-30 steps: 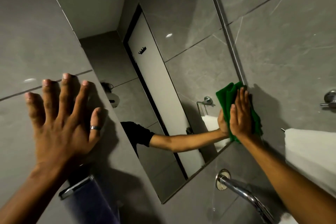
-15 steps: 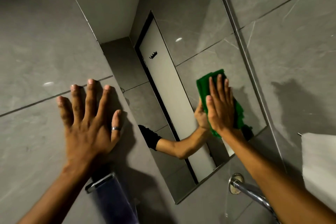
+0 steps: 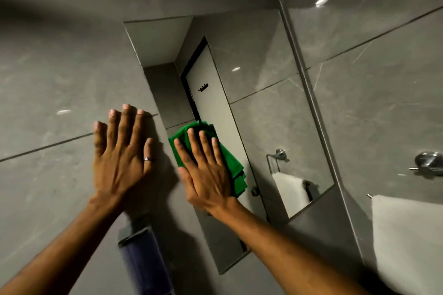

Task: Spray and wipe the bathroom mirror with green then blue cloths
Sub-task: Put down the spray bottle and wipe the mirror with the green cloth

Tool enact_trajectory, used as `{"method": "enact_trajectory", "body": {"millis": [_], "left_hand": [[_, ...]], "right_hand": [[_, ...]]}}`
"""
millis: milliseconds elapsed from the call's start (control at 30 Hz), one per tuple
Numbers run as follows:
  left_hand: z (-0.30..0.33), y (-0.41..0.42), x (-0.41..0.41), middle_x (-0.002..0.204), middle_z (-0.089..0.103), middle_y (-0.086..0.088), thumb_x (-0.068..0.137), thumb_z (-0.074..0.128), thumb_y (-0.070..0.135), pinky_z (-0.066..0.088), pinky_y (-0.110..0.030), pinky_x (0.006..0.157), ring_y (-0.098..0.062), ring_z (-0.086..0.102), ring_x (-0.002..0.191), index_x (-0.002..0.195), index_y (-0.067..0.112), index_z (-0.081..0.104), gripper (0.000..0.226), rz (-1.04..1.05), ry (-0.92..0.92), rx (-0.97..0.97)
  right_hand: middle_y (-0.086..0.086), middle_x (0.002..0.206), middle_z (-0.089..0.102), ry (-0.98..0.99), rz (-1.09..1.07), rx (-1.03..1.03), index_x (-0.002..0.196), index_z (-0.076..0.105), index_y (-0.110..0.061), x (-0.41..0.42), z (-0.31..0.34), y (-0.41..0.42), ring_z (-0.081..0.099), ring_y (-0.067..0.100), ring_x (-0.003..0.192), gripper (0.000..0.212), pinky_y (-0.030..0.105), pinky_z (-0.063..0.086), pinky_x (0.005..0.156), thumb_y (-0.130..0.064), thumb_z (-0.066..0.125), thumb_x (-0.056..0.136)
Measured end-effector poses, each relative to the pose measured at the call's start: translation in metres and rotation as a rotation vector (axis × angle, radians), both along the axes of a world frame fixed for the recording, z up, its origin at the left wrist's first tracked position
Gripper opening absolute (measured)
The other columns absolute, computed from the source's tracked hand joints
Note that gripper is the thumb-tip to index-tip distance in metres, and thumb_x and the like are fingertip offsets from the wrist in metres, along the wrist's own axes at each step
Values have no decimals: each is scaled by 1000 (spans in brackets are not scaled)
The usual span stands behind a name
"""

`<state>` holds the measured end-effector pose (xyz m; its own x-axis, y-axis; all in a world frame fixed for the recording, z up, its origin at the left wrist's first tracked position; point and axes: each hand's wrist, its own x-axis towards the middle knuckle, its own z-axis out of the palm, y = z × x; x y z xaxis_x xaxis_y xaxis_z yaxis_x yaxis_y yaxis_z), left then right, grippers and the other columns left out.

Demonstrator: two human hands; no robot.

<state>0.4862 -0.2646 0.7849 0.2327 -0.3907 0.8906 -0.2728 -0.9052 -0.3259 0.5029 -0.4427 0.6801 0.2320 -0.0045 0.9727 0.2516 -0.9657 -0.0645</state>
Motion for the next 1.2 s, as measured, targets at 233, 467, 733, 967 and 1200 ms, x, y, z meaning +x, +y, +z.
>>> {"method": "enact_trajectory", "body": {"millis": [233,467,733,967,1200], "left_hand": [[32,-7,11,175,2,-11,100,18,52,-11,-50,130,-32,-3,162,165,16,12,74,6,-65,0],[27,-9,18,176,0,-13,102,20,48,-8,-51,130,-34,-2,162,166,14,10,73,54,-166,10],[26,-9,25,176,2,-12,104,16,50,-2,-55,131,-34,-1,163,166,15,10,72,79,-223,12],[35,-11,8,175,-1,-13,102,16,53,0,-56,130,-34,-1,162,166,15,8,75,105,-88,23],[75,4,1,173,-4,-8,100,17,51,-3,-49,132,-27,-6,161,165,19,10,72,15,-45,-123]], "right_hand": [[0,170,3,-63,-54,83,159,7,-29,22,26,-82,1,23,157,64,51,7,126,-46,23,99],[0,167,3,-6,-74,409,157,3,-30,29,48,-233,-1,19,156,60,49,8,127,-45,12,100],[3,169,7,3,-132,641,159,12,-26,31,58,-274,4,24,157,60,48,6,126,-40,15,100],[3,169,4,-46,-82,415,159,6,-29,12,140,-136,3,25,157,61,49,7,126,-43,12,100],[-1,169,-2,-70,15,159,159,2,-33,7,184,-19,-6,23,156,60,50,0,126,-45,20,102]]}}
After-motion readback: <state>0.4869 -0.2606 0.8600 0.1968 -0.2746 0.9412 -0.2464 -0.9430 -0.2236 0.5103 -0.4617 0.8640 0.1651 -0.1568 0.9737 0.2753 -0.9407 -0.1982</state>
